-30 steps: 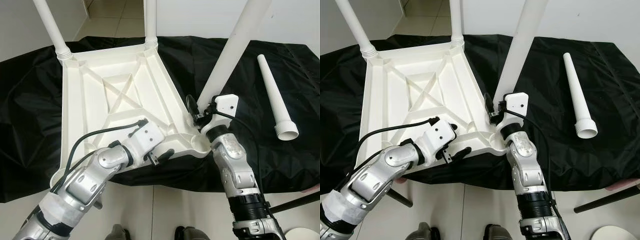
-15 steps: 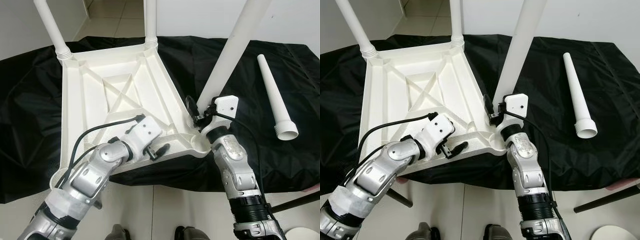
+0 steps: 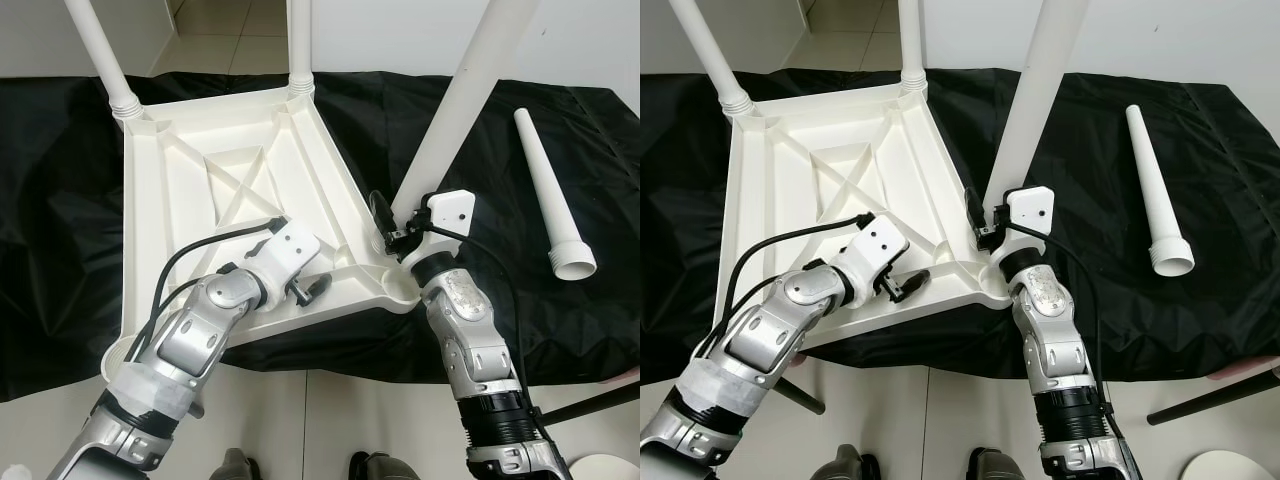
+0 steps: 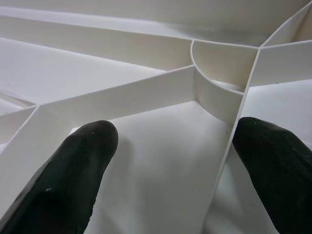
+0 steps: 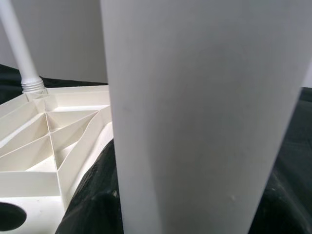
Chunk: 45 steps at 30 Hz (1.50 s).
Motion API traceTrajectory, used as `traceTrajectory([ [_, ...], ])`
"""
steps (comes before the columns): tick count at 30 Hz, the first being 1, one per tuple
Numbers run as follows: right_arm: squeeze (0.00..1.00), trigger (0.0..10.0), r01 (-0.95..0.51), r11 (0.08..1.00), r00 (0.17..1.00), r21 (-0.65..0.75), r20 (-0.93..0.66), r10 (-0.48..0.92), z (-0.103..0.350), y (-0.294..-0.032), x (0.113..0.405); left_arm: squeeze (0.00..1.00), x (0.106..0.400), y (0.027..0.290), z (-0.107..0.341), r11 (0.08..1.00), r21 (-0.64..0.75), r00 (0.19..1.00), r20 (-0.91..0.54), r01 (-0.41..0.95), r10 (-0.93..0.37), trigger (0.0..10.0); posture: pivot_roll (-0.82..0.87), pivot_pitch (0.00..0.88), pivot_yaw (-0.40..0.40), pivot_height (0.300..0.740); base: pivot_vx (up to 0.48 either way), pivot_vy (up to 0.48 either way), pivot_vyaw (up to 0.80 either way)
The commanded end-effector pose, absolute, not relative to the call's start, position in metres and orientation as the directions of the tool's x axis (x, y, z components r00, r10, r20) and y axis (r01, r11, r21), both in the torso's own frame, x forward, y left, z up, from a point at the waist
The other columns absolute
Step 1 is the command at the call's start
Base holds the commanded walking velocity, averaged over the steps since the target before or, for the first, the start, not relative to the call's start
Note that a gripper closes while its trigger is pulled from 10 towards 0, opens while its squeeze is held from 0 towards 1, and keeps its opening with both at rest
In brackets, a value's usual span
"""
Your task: Building children table
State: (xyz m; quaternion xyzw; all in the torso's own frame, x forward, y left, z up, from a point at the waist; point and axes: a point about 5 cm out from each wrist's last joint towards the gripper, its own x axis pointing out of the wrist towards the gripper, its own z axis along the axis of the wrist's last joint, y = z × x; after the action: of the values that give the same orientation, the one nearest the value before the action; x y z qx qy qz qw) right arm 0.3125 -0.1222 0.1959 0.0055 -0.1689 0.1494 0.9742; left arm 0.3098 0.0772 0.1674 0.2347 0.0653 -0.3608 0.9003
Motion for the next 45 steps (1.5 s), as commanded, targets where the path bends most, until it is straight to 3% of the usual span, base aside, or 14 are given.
traceTrajectory([
  [1,0.0,10.0,-0.298,0.954,0.892,-0.044,0.342,0.294,0.197,-0.122,0.31,0.0,0.323,0.097,0.178,0.788,0.451,0.907,-0.164,0.418,-0.387,10.0,-0.08,0.127,0.039,0.74,0.0,0.0,0.0],
  [7,0.0,10.0,-0.297,0.954,0.893,-0.044,0.342,0.294,0.195,-0.121,0.308,0.0,0.317,0.09,0.188,0.769,0.407,0.863,-0.123,0.494,-0.489,10.0,-0.08,0.119,0.043,0.74,0.0,0.0,0.0],
  [11,0.0,10.0,-0.305,0.951,0.892,-0.045,0.337,0.302,0.193,-0.119,0.306,0.0,0.305,0.082,0.196,0.716,0.366,0.785,-0.071,0.595,-0.616,10.0,-0.08,0.118,0.05,0.74,0.0,0.0,0.0],
  [12,0.0,10.0,-0.308,0.95,0.891,-0.046,0.336,0.305,0.193,-0.119,0.306,0.0,0.295,0.078,0.198,0.664,0.35,0.723,-0.061,0.661,-0.688,10.0,-0.08,0.119,0.052,0.74,0.0,0.0,0.0],
  [13,0.0,10.0,-0.308,0.95,0.891,-0.046,0.336,0.305,0.193,-0.119,0.306,0.0,0.295,0.078,0.198,0.664,0.35,0.723,-0.061,0.661,-0.688,10.0,-0.08,0.119,0.052,0.74,0.0,0.0,0.0],
  [15,0.0,10.0,-0.311,0.949,0.89,-0.048,0.335,0.309,0.192,-0.118,0.306,0.0,0.284,0.074,0.197,0.597,0.318,0.644,-0.061,0.736,-0.762,10.0,-0.08,0.122,0.053,0.74,0.0,0.0,0.0],
  [19,0.0,10.0,-0.313,0.949,0.89,-0.049,0.335,0.311,0.192,-0.118,0.305,0.0,0.276,0.072,0.198,0.545,0.285,0.58,-0.054,0.789,-0.813,10.0,-0.08,0.127,0.056,0.74,0.0,0.0,0.0],
  [23,0.0,10.0,-0.324,0.945,0.884,-0.046,0.34,0.32,0.192,-0.117,0.302,0.0,0.258,0.072,0.2,0.418,0.214,0.438,-0.055,0.883,-0.897,10.0,-0.06,0.135,0.065,0.74,0.0,0.0,0.0],
  [36,0.0,10.0,-0.381,0.924,0.867,-0.042,0.331,0.373,0.188,-0.107,0.292,0.0,0.237,0.083,0.195,0.339,0.173,0.358,-0.09,0.925,-0.929,10.0,-0.03,0.16,0.048,0.74,0.0,0.0,0.0],
  [45,0.0,10.0,-0.363,0.928,0.881,-0.083,0.292,0.371,0.18,-0.122,0.285,0.0,0.228,0.09,0.196,0.312,0.132,0.327,-0.106,0.941,-0.939,10.0,-0.04,0.174,0.051,0.74,0.0,0.0,0.0],
])
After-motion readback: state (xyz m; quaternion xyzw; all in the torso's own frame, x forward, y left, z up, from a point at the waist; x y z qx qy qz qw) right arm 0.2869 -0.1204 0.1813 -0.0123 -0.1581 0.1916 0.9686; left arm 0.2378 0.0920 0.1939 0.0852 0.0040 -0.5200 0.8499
